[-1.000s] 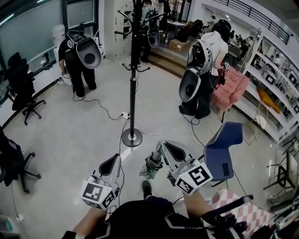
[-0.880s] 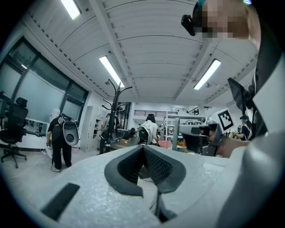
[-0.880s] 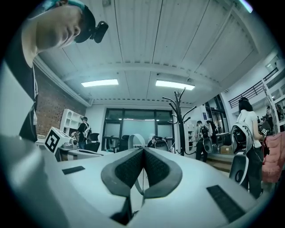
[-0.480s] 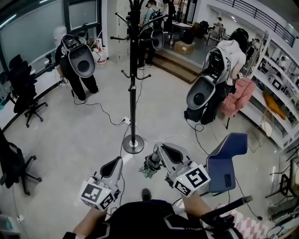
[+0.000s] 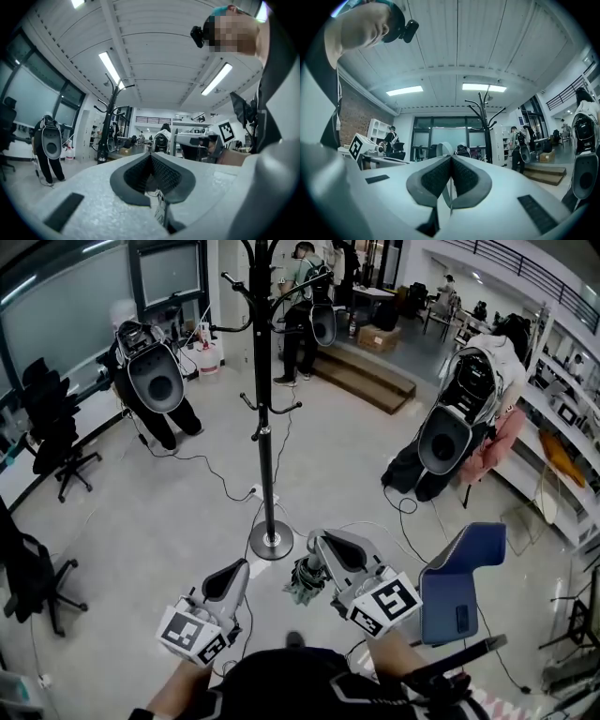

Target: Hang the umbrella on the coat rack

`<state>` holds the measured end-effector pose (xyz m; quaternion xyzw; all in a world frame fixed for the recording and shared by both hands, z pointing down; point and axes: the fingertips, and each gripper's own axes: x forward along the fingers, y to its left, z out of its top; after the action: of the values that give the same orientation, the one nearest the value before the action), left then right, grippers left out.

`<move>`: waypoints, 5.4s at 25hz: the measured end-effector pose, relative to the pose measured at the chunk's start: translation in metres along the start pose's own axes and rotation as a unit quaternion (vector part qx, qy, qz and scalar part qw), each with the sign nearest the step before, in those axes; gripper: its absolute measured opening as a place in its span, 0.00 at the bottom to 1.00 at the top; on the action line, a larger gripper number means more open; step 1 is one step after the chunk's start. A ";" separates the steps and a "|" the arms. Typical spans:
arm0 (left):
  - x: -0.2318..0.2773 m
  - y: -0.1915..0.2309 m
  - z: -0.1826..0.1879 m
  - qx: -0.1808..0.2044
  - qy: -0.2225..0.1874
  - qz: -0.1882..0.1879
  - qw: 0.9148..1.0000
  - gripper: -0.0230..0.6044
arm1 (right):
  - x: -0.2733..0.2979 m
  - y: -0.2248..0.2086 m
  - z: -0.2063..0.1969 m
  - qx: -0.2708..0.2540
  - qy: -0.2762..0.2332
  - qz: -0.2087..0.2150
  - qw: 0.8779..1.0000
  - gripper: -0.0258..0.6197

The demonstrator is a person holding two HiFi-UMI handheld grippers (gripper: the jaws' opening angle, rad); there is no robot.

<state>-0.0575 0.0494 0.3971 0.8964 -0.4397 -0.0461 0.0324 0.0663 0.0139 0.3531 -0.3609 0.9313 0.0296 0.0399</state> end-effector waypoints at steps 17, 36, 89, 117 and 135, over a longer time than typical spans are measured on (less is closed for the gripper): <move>0.066 0.012 0.014 -0.011 -0.034 0.002 0.999 0.05 | 0.028 -0.063 0.003 0.002 -0.011 0.032 0.999 0.05; 0.119 0.112 0.022 -0.023 -0.021 -0.019 0.999 0.05 | 0.110 -0.099 0.008 -0.011 -0.010 -0.004 1.000 0.05; 0.265 0.223 0.103 0.061 -0.037 -0.182 0.981 0.05 | 0.319 -0.286 0.146 -0.149 -0.001 -0.112 0.982 0.05; 0.248 0.228 0.102 0.047 -0.040 -0.181 0.981 0.05 | 0.343 -0.314 0.163 -0.179 0.048 -0.118 0.976 0.05; 0.255 0.215 0.088 0.065 -0.023 -0.197 0.978 0.05 | 0.347 -0.291 0.165 -0.222 0.067 -0.133 0.964 0.05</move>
<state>-0.0810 -0.2854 0.3175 0.9644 -0.2568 -0.0435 -0.0456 0.0155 -0.4198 0.1480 -0.4825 0.8455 0.2055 -0.1004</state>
